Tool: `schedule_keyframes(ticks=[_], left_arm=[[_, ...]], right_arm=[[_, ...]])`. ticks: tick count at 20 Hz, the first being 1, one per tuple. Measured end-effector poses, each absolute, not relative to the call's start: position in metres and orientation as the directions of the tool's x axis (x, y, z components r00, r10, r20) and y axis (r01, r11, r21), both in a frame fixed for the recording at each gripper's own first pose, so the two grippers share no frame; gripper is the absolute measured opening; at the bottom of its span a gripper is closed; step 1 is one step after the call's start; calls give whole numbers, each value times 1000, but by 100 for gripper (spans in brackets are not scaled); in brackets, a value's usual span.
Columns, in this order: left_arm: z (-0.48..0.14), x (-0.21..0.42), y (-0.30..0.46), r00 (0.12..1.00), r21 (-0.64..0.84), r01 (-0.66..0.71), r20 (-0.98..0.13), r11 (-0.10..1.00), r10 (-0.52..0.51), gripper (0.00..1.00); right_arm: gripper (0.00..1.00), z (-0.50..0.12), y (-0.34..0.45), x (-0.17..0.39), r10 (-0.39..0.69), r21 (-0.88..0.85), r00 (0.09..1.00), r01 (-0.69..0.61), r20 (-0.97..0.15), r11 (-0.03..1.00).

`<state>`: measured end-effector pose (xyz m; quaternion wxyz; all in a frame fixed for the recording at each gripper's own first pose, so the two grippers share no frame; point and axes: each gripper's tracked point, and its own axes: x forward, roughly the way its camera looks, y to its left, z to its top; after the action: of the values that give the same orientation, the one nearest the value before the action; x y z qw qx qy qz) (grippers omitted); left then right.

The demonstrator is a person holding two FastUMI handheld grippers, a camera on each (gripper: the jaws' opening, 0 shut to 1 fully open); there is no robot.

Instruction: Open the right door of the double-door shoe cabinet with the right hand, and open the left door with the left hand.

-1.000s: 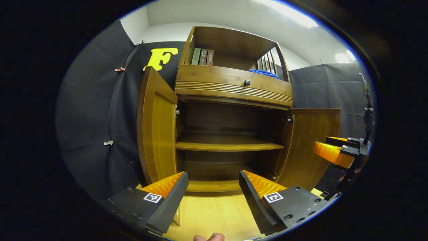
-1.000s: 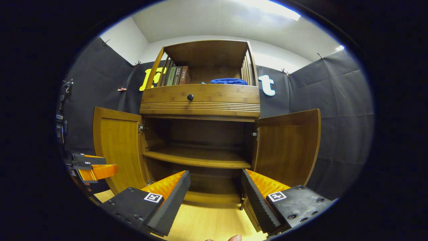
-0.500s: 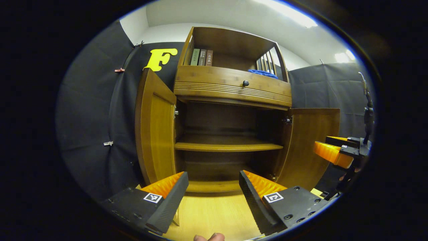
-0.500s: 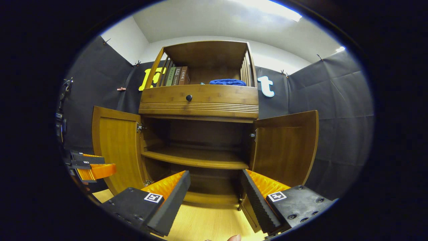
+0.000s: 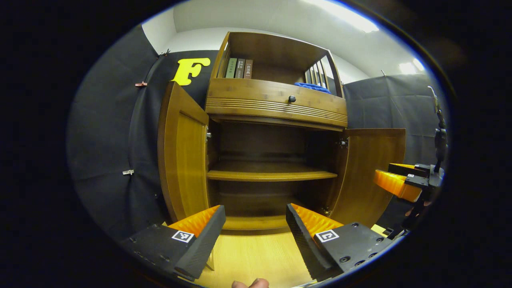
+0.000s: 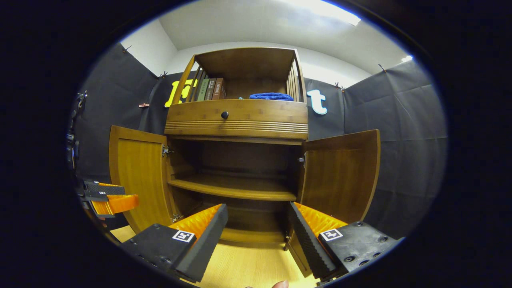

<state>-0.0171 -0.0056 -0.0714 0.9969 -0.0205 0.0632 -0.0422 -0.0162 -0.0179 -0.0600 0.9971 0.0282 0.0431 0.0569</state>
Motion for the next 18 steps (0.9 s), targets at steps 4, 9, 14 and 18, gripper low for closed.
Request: schedule_keyframes(ticks=[4, 9, 14, 18], left_arm=[[-72, -17, -4, 988, -50, 80, -126, 996, -86, 94], [-73, -17, -2, 989, -53, 78, -125, 996, -84, 95], [-72, -16, -3, 988, -53, 84, -127, 995, -90, 95], [-71, -15, -6, 988, -49, 91, -123, 995, -97, 95]], right_arm=[[98, -59, -17, -17, 115, 54, 990, -111, -78, 992], [98, -59, -15, -17, 117, 57, 990, -113, -80, 992], [96, -59, -14, -15, 117, 53, 990, -113, -79, 992], [98, -60, -16, -15, 114, 53, 990, -110, -80, 993]])
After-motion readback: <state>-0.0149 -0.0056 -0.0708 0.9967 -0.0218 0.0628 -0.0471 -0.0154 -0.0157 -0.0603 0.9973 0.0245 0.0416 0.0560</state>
